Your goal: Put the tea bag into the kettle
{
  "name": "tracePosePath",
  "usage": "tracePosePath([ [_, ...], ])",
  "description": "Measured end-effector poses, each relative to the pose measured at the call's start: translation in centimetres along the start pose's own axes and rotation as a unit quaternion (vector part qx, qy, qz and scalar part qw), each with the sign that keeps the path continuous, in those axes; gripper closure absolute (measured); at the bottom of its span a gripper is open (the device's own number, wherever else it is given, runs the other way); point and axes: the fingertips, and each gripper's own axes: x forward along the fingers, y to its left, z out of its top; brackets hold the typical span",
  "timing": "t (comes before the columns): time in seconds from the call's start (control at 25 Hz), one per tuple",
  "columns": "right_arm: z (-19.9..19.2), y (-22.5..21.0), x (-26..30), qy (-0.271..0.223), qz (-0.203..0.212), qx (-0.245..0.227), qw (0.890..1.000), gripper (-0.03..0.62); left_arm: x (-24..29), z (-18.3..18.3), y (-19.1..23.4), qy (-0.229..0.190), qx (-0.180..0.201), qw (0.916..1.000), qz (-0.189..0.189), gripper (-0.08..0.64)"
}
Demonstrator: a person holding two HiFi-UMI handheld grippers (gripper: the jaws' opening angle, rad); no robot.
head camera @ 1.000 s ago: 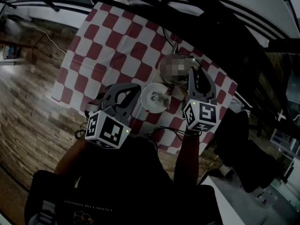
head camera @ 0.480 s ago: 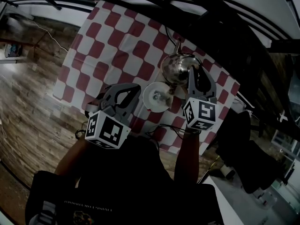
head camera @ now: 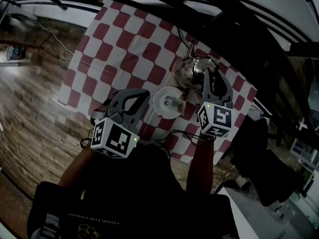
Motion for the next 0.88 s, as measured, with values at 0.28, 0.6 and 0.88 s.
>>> tracePosePath([
  [0.28,-0.2,0.5,-0.1,0.003,0.009,-0.001,1.0,0.491,0.3,0.1,-0.2,0.0,0.002,1.0,-0.003,0.557],
  [0.6,-0.1,0.6,-0.1,0.001,0.027,0.012,1.0,0.488,0.3,0.0,-0.4,0.003,0.002,1.0,-0.006,0.557],
  [0.88,1.3,0.4,-1.3,-0.023,0.02,0.016,0.999,0.488,0.4,0.0,-0.3,0.003,0.0,1.0,-0.007,0.557],
])
